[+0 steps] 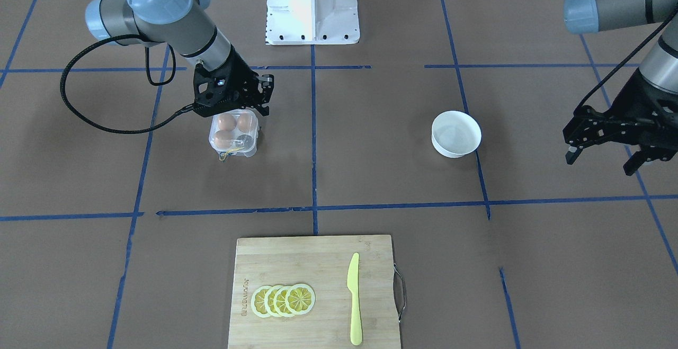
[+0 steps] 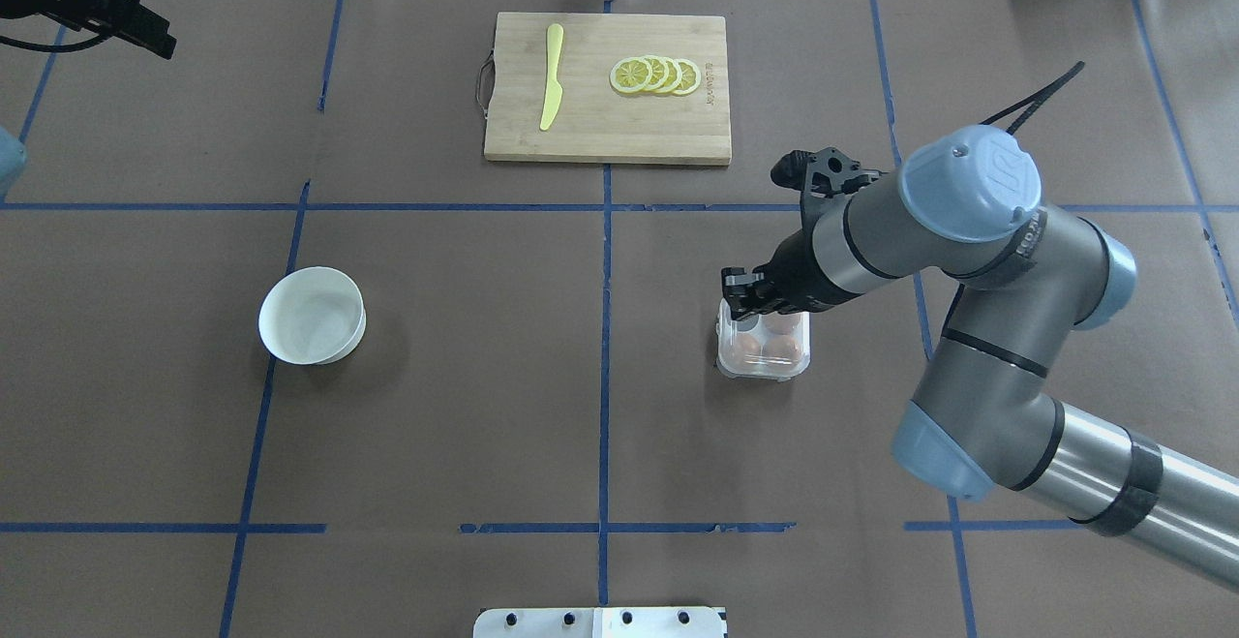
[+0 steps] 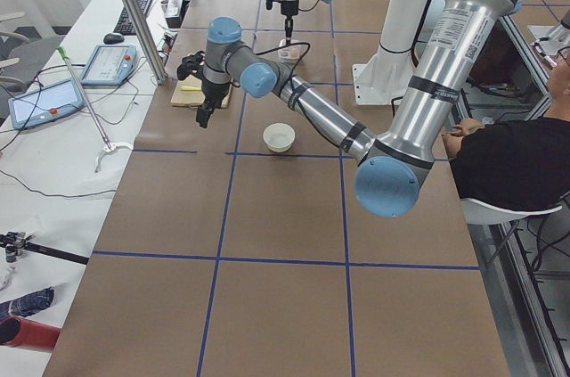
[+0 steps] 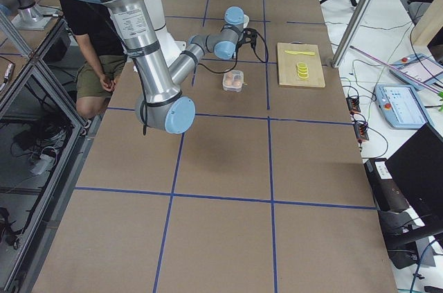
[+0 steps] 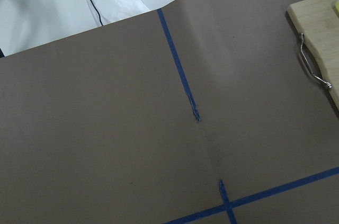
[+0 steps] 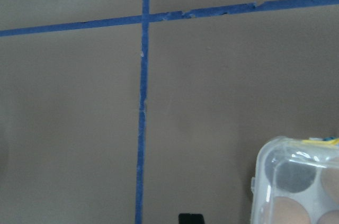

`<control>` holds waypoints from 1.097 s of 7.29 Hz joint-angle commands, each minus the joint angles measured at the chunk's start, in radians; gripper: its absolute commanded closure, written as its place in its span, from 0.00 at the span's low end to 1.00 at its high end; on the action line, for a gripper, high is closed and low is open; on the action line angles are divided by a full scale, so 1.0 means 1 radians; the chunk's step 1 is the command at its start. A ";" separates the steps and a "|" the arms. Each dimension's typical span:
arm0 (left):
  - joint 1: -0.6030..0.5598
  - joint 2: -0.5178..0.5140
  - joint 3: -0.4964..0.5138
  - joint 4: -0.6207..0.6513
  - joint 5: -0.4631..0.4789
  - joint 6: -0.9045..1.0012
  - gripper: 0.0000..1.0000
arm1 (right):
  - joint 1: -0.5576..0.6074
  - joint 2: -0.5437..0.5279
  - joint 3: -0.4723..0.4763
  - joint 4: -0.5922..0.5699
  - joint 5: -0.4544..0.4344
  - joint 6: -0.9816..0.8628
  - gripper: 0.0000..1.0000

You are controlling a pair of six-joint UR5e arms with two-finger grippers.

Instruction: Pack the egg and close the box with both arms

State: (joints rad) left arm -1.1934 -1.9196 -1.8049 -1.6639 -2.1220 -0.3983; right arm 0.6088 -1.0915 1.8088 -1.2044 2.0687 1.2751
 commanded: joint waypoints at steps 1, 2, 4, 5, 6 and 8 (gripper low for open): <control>-0.070 0.063 0.030 0.006 -0.029 0.140 0.00 | 0.049 0.015 0.020 -0.065 -0.005 0.003 0.22; -0.104 0.091 0.030 0.007 -0.027 0.201 0.00 | 0.108 0.010 0.042 -0.119 0.002 0.001 0.00; -0.130 0.140 0.030 0.007 -0.026 0.233 0.00 | 0.231 -0.005 0.053 -0.275 0.021 -0.128 0.00; -0.167 0.171 0.033 0.010 -0.026 0.309 0.00 | 0.280 -0.045 0.069 -0.346 0.037 -0.296 0.00; -0.231 0.175 0.082 0.013 -0.029 0.403 0.00 | 0.348 -0.112 0.084 -0.384 0.069 -0.466 0.00; -0.325 0.220 0.163 0.010 -0.094 0.589 0.00 | 0.527 -0.287 0.084 -0.376 0.189 -0.787 0.00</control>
State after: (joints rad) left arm -1.4538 -1.7315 -1.6909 -1.6518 -2.1754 0.0744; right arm 1.0200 -1.2693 1.8903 -1.5761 2.1865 0.6995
